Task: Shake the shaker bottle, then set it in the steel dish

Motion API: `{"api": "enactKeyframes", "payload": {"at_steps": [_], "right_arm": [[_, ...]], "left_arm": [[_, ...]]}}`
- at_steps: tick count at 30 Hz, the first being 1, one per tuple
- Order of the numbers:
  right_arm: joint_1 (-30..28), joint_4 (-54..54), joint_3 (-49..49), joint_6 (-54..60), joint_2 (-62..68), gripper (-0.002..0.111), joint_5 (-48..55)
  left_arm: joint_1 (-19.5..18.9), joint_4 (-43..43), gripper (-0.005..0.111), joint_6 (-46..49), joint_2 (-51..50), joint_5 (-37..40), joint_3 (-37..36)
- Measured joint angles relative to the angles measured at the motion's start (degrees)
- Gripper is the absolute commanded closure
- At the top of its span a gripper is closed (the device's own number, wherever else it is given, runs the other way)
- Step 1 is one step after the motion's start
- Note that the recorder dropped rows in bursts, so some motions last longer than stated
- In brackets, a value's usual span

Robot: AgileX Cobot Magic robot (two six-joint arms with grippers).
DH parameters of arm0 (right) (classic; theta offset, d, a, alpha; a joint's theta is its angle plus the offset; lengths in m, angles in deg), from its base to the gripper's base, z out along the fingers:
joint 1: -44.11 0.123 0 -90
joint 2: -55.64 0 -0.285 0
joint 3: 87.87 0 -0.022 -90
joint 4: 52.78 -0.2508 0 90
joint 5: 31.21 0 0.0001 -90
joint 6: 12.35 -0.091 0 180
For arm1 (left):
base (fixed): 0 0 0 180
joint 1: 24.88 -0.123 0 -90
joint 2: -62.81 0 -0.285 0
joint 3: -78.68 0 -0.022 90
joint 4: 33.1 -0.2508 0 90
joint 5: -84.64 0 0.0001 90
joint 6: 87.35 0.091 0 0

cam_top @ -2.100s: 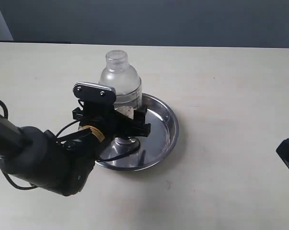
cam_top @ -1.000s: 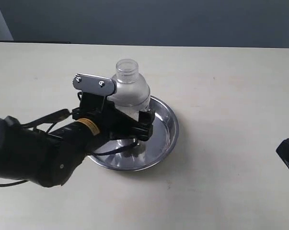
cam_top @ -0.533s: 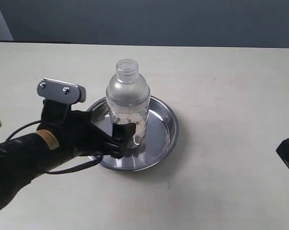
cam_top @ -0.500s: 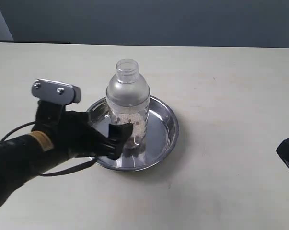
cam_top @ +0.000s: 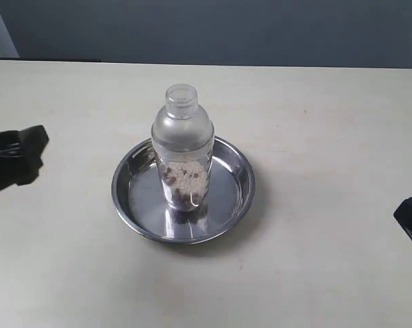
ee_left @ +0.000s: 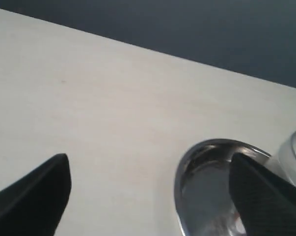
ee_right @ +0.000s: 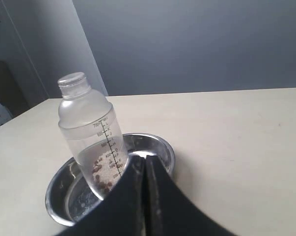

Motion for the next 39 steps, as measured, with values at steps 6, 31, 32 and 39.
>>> {"api": "enactKeyframes", "payload": {"at_steps": [6,31,32,39], "right_arm": [[0.0,0.0,0.0,0.0,0.0,0.109,0.0],[0.0,0.0,0.0,0.0,0.0,0.109,0.0],[0.0,0.0,0.0,0.0,0.0,0.109,0.0],[0.0,0.0,0.0,0.0,0.0,0.109,0.0]], "left_arm": [[-9.56,-7.08,0.025,13.11,4.8,3.45,0.0],[-44.76,-71.66,0.002,21.24,23.63,40.03,-8.75],[-45.18,-76.7,0.002,21.33,23.81,39.03,-9.92],[-45.21,-86.88,0.002,21.56,25.73,31.7,-15.3]]}}
